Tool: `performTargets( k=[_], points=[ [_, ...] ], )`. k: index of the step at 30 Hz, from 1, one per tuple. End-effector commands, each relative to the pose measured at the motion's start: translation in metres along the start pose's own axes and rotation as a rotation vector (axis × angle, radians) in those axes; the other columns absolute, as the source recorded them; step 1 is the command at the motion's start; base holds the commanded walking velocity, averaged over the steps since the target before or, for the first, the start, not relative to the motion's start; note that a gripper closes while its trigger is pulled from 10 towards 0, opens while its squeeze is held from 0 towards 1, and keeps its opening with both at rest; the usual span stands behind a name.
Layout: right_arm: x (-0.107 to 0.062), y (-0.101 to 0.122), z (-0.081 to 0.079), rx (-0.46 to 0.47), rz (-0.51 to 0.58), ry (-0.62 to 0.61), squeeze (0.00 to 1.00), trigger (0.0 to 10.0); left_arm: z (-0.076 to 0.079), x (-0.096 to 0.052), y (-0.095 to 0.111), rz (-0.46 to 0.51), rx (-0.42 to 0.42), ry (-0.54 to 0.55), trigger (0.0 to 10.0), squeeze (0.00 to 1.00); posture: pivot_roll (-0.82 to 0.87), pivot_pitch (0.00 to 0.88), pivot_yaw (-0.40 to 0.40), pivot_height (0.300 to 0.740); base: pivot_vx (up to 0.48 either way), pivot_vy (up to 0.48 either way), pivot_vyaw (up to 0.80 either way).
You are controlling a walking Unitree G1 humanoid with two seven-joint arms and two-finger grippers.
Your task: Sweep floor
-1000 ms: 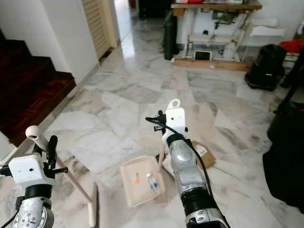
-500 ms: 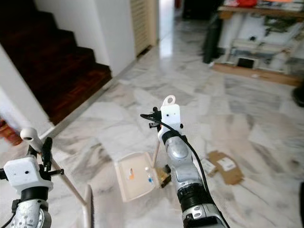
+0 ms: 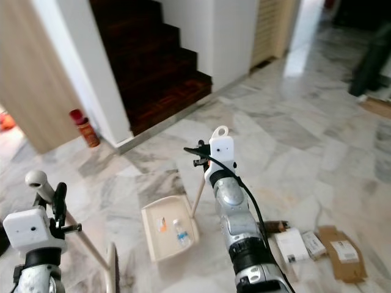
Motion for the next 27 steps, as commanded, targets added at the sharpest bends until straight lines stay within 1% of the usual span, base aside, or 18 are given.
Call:
performTargets(
  k=[1,4,6,7,8,10,13,16,23,27],
  points=[
    [0.004,0.019,-0.007,0.019,0.066,0.02,0.0,10.0,-0.004,0.001,0.011,0.041,0.033,0.014,10.0,0.0,-0.07,0.0,0.057,0.74,0.0,0.0,0.8],
    [0.003,0.018,-0.009,0.029,0.06,0.023,0.0,10.0,-0.005,0.001,0.012,0.04,0.035,0.017,10.0,0.0,-0.06,0.0,0.058,0.74,0.0,0.0,0.8],
    [0.003,0.016,-0.011,0.062,0.04,0.026,0.0,10.0,-0.005,0.0,0.012,0.038,0.036,0.023,10.0,0.0,-0.06,0.004,0.059,0.74,0.0,0.0,0.0],
    [0.003,0.016,-0.011,0.062,0.04,0.026,0.0,10.0,-0.005,0.0,0.012,0.038,0.036,0.023,10.0,0.0,-0.06,0.004,0.059,0.74,0.0,0.0,0.0],
    [0.004,0.015,-0.012,0.108,0.014,0.023,0.0,10.0,-0.006,-0.001,0.013,0.034,0.038,0.029,10.0,0.0,-0.06,0.004,0.059,0.74,0.0,0.0,0.0],
    [0.006,0.007,-0.011,0.253,-0.098,-0.009,0.0,10.0,-0.008,-0.004,0.013,0.025,0.04,0.042,10.0,0.0,-0.05,0.019,0.059,0.74,0.0,0.0,0.0],
    [0.007,0.005,-0.01,0.301,-0.121,-0.019,0.0,10.0,-0.009,-0.005,0.014,0.024,0.04,0.045,10.0,0.0,-0.05,0.025,0.059,0.74,0.0,0.0,0.0],
    [0.006,0.006,-0.011,0.279,-0.114,-0.009,0.0,10.0,-0.01,-0.007,0.015,0.024,0.041,0.052,10.0,0.0,-0.05,0.03,0.06,0.74,0.0,0.0,0.0],
    [0.004,0.004,-0.012,0.282,-0.13,-0.005,0.0,10.0,-0.01,-0.008,0.016,0.022,0.038,0.058,10.0,0.0,-0.05,0.032,0.061,0.74,0.0,0.0,0.0],
    [0.004,0.006,-0.011,0.27,-0.134,0.001,0.0,10.0,-0.01,-0.008,0.016,0.019,0.037,0.06,10.0,0.0,-0.05,0.035,0.06,0.74,0.0,0.32,0.0]
  ],
)
Point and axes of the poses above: a point about 5 cm out from each wrist's last joint towards the gripper, its own x axis pointing out of the wrist towards the gripper, its own y axis along the axis of the wrist's last joint, z = x × y, the point moved 2 cm from there along x, pointing out of the wrist towards the gripper, and after that the axes turned 6 degrees about -x, right-handed, at the moved point
